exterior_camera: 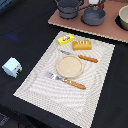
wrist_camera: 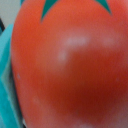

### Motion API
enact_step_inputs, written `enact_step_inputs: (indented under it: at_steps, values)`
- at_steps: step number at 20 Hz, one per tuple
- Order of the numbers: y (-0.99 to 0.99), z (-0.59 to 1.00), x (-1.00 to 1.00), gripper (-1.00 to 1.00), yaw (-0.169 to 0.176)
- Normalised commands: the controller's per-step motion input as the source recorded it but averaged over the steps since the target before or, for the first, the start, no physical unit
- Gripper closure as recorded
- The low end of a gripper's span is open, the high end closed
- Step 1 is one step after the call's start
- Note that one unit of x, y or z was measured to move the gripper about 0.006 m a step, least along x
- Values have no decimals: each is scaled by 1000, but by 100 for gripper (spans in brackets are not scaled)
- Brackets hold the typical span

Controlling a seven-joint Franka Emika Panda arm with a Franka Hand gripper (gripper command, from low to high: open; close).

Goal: Interact with the objects in diverse but meaningful ways.

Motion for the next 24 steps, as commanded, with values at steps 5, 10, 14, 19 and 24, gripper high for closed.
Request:
enact_step_inputs:
  at_steps: [5,10,14,19,24]
  values:
    - [300,66,292,-100,0]
    - [317,362,283,-100,0]
    - [103,480,77,-100,0]
    - [-224,530,-98,-100,0]
    - [-596,425,-290,-100,11]
